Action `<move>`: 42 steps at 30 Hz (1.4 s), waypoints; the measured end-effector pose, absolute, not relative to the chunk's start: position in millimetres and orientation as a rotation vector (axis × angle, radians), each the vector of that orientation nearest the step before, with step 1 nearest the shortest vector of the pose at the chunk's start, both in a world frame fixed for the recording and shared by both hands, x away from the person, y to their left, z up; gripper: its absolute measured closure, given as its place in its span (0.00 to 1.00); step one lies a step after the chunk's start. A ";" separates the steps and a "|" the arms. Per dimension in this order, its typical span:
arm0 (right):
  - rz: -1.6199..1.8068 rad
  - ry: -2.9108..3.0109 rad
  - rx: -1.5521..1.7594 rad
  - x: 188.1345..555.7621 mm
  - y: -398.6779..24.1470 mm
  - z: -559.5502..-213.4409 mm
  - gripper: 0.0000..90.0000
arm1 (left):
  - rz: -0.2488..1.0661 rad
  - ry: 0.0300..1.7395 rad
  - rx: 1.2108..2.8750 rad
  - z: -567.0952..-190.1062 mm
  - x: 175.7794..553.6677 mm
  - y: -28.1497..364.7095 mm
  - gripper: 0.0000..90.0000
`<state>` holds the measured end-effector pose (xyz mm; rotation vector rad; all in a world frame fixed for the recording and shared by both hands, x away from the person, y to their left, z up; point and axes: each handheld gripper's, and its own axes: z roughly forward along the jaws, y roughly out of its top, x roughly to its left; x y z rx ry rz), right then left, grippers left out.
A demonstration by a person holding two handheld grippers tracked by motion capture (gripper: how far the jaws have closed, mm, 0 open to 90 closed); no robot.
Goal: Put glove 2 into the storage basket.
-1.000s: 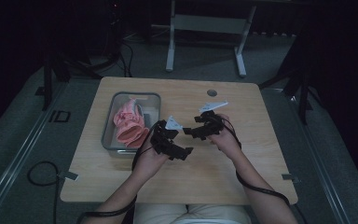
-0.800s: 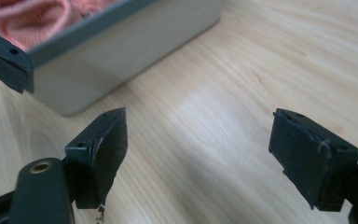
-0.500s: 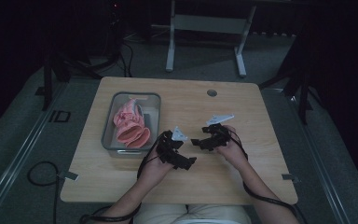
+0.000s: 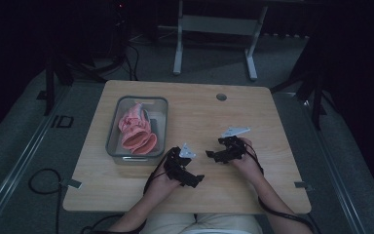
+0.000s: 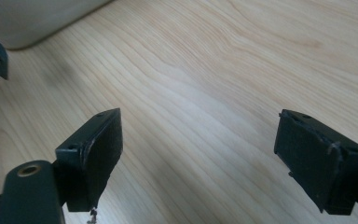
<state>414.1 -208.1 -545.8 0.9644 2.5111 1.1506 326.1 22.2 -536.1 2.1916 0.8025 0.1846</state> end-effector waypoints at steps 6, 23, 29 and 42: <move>1.120 2.492 0.985 409.6 -218.7 -554.1 0.17 | 0.207 0.804 2.207 -543.6 320.9 23.9 0.01; 1.084 2.419 1.024 400.7 -244.7 -563.2 0.17 | 0.244 0.790 2.235 -558.8 312.0 24.7 0.01; 1.098 2.363 1.063 397.7 -258.3 -562.2 0.17 | 0.287 0.785 2.232 -559.3 306.8 27.4 0.01; 1.136 2.289 1.097 397.9 -274.6 -560.6 0.17 | 0.363 0.757 2.216 -560.5 299.4 37.1 0.01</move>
